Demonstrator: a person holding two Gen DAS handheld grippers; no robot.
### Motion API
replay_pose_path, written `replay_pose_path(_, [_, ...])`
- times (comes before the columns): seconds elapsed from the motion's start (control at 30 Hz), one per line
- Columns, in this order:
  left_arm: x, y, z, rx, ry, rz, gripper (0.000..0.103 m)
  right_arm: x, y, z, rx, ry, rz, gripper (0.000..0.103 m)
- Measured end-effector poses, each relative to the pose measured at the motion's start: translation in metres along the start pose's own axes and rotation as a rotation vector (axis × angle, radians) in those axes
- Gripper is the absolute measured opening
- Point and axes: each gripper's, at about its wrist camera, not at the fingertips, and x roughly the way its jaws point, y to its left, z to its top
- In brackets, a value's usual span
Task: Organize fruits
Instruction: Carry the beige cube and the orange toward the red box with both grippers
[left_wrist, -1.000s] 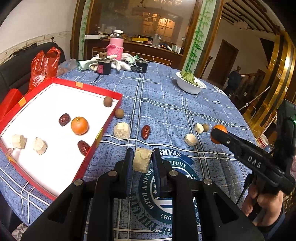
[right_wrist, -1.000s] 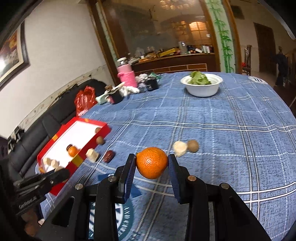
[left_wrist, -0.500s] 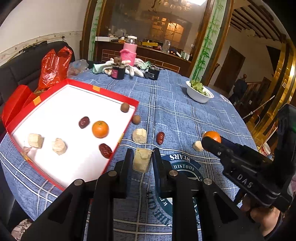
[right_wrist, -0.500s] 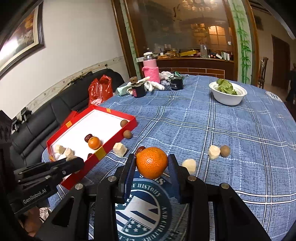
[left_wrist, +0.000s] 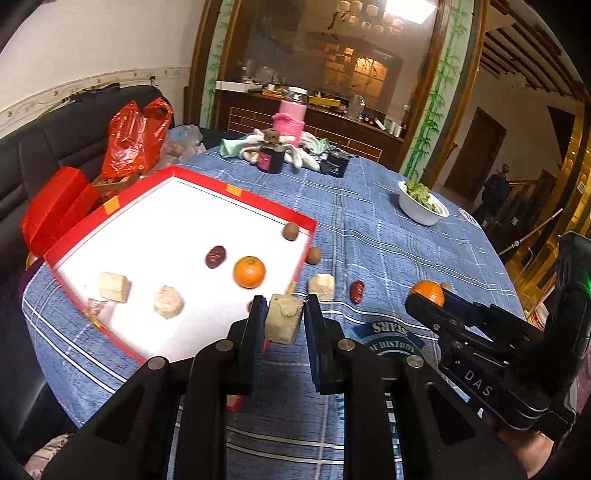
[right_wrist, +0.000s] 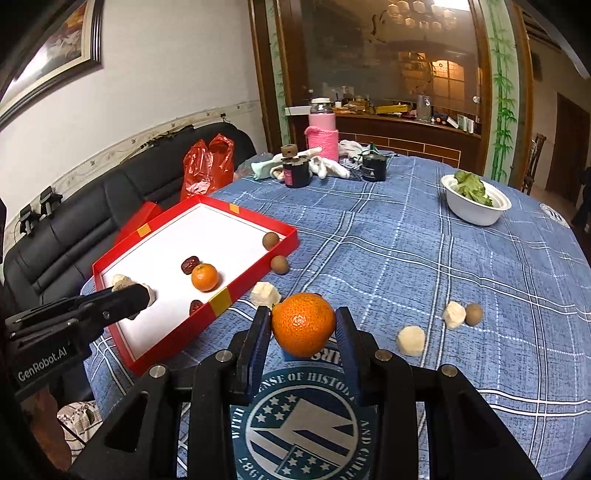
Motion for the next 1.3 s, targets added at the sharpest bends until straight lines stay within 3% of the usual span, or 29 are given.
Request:
replay_pose_path(0.33, [0.008,0.028,0.001,-0.034,0.006,0.077,0.018,0.007,0.017,0.004,-0.021,0.003,0.041,0.036])
replay_pose_path(0.9, [0.007,0.042,0.002,-0.077,-0.007,0.106,0.018,0.004,0.025,0.005,-0.021,-0.006,0.079,0.036])
replay_pose_path(1.3, [0.014,0.08,0.001,-0.137,-0.007,0.169,0.018,-0.013,0.059,-0.037,-0.089,0.052,0.156,0.036])
